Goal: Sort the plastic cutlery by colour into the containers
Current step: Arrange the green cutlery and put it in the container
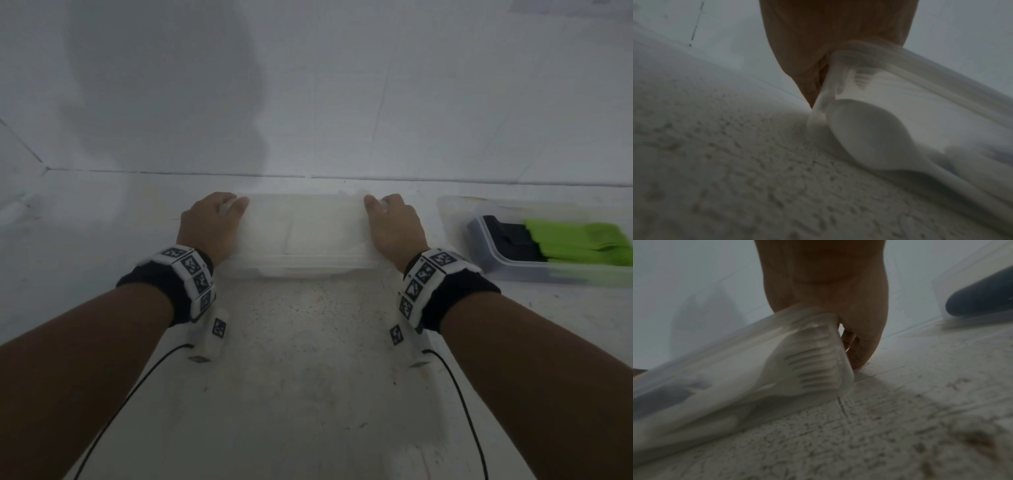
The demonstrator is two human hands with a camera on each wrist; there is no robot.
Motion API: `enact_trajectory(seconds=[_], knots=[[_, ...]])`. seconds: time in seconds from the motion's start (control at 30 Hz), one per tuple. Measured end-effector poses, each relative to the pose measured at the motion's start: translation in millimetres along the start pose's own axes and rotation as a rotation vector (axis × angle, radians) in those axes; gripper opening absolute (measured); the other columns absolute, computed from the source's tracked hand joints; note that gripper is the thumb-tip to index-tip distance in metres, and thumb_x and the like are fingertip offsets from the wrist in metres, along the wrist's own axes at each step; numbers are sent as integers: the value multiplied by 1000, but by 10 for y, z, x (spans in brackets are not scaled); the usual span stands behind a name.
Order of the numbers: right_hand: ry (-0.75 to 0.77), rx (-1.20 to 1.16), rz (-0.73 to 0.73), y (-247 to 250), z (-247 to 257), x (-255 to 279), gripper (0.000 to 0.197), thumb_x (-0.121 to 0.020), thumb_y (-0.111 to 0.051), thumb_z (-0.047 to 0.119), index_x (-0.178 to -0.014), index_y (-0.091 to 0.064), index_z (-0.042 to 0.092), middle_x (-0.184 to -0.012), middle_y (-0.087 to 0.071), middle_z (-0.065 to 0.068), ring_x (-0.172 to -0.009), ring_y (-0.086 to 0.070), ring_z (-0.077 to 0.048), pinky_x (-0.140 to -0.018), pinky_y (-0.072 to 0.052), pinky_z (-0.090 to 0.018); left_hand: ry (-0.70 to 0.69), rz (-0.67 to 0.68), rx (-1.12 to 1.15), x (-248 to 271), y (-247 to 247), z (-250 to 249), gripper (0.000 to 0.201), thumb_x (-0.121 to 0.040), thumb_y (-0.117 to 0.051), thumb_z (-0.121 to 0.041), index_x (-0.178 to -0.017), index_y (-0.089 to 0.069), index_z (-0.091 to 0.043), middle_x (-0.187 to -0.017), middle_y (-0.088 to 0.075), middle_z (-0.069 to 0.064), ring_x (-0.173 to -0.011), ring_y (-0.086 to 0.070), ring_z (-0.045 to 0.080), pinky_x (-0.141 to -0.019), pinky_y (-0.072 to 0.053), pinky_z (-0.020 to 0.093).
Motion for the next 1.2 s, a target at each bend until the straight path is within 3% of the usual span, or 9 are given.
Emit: enact_trajectory(seconds=[0.27,0.43,0.53,0.67,0.77,0.83,0.9,1.0,1.2], knots=[[-57,-23,-27,-20,-23,-28,61,-102,-39,62,-136,-48,12,-132,-56,-15,-116,-56,-33,-91,-41,-40,6,24,-25,26,34,-66,40,-104,-49,-41,-111,-70,-7,-115,-70,9,-110,-60,29,-93,-39,32],[3,-72,-90,131,24,172,51,-103,-45,53,-135,-48,14,-131,-58,-12,-109,-56,-25,-89,-43,-37,36,181,-108,4,62,-106,48,-107,-40,-46,-134,-57,-11,-138,-59,10,-128,-53,32,-99,-35,32],[69,-63,-114,324,-9,409,44,-104,-48,45,-138,-45,18,-120,-62,-9,-104,-60,-24,-93,-49,-41,9,195,-139,-9,136,-105,65,-102,-47,-55,-151,-43,-14,-149,-45,23,-136,-45,40,-114,-36,46],[70,-29,-62,593,-53,715,45,-104,-52,45,-140,-44,20,-91,-62,2,-86,-61,-16,-87,-51,-39,-274,49,-146,183,284,-546,47,-98,-60,-43,-136,-53,-16,-125,-56,15,-120,-48,34,-103,-43,47],[35,-14,-22,785,-109,867,50,-101,-52,54,-139,-47,23,-106,-64,0,-104,-62,-23,-96,-50,-43,-456,175,-107,419,259,-1017,24,-98,-61,-41,-112,-62,-21,-95,-66,-1,-85,-61,18,-83,-55,42],[8,-5,34,937,-173,966,56,-100,-52,59,-142,-45,23,-121,-61,-4,-113,-58,-23,-93,-47,-40,-489,323,-126,604,166,-1351,25,-99,-59,-46,-110,-63,-24,-94,-70,-2,-78,-64,14,-77,-56,37],[-8,-8,55,1129,-249,1045,64,-98,-49,65,-146,-42,23,-134,-55,-7,-113,-54,-23,-86,-47,-37,-490,454,-179,786,3,-1673,44,-98,-57,-52,-134,-53,-26,-121,-68,2,-98,-65,14,-87,-52,33],[-89,-73,79,1447,-443,1149,74,-93,-46,75,-147,-39,25,-142,-50,-4,-117,-56,-28,-80,-56,-42,-435,609,-274,1037,-289,-2068,84,-95,-57,-61,-160,-20,-23,-158,-41,6,-138,-47,22,-111,-39,37],[-142,-140,110,2118,-1118,1328,72,-92,-48,76,-141,-43,23,-135,-51,-5,-113,-56,-32,-89,-58,-55,-285,656,-294,1478,-873,-2614,83,-93,-56,-66,-158,-28,-23,-157,-44,3,-142,-43,22,-112,-31,34]])
Point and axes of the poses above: each hand's wrist, its own x-axis away from the middle knuckle, its own y-axis out of the back of the hand, z = x × y, the point moved 3 cm from there along -x, towards the middle knuckle
